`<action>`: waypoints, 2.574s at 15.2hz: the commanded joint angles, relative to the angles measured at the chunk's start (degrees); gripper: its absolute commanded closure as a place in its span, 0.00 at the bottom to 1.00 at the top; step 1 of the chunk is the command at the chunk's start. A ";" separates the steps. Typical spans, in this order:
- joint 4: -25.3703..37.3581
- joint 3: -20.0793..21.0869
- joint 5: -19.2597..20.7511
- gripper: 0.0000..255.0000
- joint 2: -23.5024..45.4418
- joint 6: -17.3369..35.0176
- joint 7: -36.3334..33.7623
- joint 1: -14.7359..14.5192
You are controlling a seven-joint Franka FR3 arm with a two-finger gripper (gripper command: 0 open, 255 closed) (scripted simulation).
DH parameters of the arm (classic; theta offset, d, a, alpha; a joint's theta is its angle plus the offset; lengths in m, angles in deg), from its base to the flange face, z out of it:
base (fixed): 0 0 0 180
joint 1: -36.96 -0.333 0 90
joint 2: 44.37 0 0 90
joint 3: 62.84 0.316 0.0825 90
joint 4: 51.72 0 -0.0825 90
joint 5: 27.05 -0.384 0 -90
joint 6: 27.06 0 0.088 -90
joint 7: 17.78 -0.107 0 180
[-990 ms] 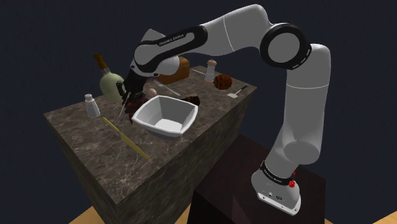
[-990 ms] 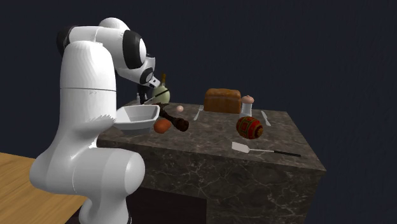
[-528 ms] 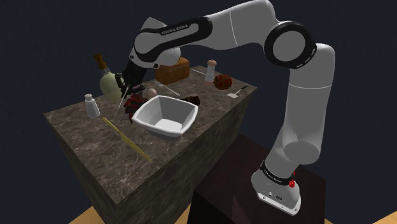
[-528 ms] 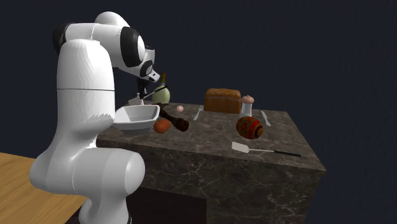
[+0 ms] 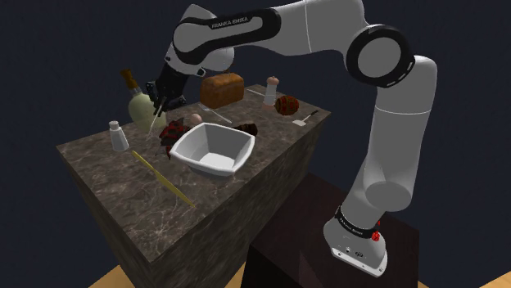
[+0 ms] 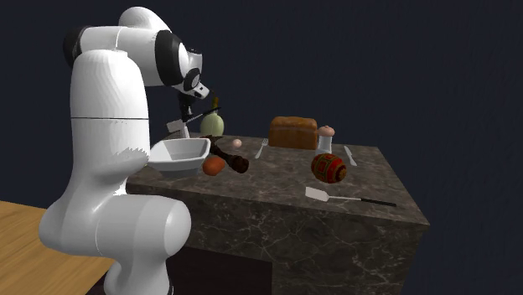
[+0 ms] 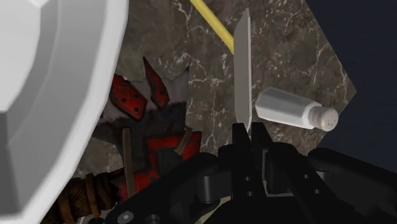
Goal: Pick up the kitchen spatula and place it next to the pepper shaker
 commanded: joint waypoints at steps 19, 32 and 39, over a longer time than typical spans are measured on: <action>-6.59 2.85 3.08 1.00 -9.54 -0.15 -10.92 -5.57; -13.29 3.28 1.30 1.00 -6.94 8.91 -8.00 -5.75; -15.97 3.60 0.22 1.00 -4.76 13.64 -6.28 -5.81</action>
